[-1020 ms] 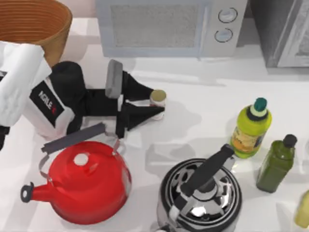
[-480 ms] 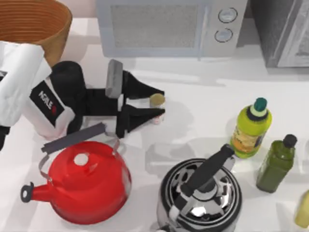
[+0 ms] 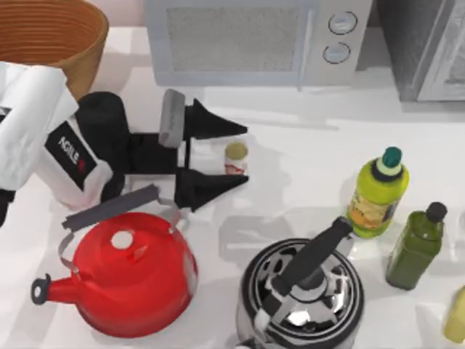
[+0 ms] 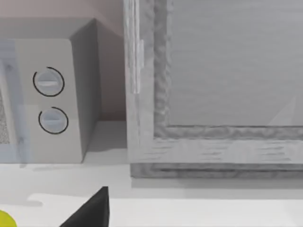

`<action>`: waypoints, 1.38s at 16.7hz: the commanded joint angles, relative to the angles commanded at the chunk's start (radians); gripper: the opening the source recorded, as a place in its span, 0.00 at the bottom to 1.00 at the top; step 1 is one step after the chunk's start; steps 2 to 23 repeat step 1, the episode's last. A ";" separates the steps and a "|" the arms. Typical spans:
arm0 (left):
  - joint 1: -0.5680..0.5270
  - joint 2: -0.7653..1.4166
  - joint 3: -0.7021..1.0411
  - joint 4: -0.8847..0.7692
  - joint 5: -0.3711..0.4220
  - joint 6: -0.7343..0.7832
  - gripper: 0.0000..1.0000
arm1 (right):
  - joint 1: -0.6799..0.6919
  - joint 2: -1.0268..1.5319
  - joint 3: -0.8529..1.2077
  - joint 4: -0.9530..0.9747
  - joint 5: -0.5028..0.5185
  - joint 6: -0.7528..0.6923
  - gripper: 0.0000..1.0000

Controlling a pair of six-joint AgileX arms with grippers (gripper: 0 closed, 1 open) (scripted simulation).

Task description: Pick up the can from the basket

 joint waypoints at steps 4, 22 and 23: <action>0.000 0.000 0.000 0.000 0.000 0.000 1.00 | 0.000 0.000 0.000 0.000 0.000 0.000 1.00; 0.000 0.000 0.000 0.000 0.000 0.000 1.00 | 0.000 0.000 0.000 0.000 0.000 0.000 1.00; 0.000 0.000 0.000 0.000 0.000 0.000 1.00 | 0.000 0.000 0.000 0.000 0.000 0.000 1.00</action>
